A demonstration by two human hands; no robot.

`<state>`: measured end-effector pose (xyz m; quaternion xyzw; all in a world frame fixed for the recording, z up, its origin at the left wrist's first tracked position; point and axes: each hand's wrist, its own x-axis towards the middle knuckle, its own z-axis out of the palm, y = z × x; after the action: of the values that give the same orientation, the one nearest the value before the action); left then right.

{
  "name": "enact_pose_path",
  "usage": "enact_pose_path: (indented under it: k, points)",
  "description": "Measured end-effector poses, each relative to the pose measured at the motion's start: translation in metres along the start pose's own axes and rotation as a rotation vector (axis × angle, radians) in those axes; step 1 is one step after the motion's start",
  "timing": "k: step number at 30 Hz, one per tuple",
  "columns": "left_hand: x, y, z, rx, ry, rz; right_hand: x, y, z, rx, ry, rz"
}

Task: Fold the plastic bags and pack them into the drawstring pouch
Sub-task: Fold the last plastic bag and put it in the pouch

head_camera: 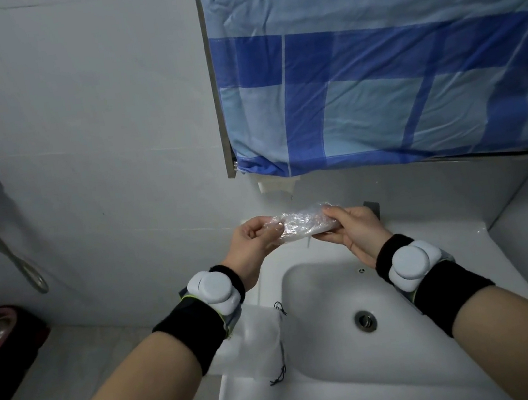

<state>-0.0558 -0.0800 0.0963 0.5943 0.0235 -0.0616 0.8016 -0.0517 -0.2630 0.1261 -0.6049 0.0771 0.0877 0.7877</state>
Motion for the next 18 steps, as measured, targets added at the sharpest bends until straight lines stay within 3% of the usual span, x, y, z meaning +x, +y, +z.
enact_pose_path:
  k: [4, 9, 18]
  points:
    - [-0.005, 0.005, 0.001, -0.056, 0.011, -0.007, -0.002, -0.002, 0.003, -0.044, 0.063, -0.017]
    - [-0.009, 0.015, 0.000, -0.017, -0.046, -0.145, -0.007, -0.005, 0.005, -0.224, 0.079, 0.007]
    - [-0.009, 0.011, 0.006, 0.292, -0.102, 0.001, -0.006, 0.002, 0.004, -0.291, 0.017, -0.001]
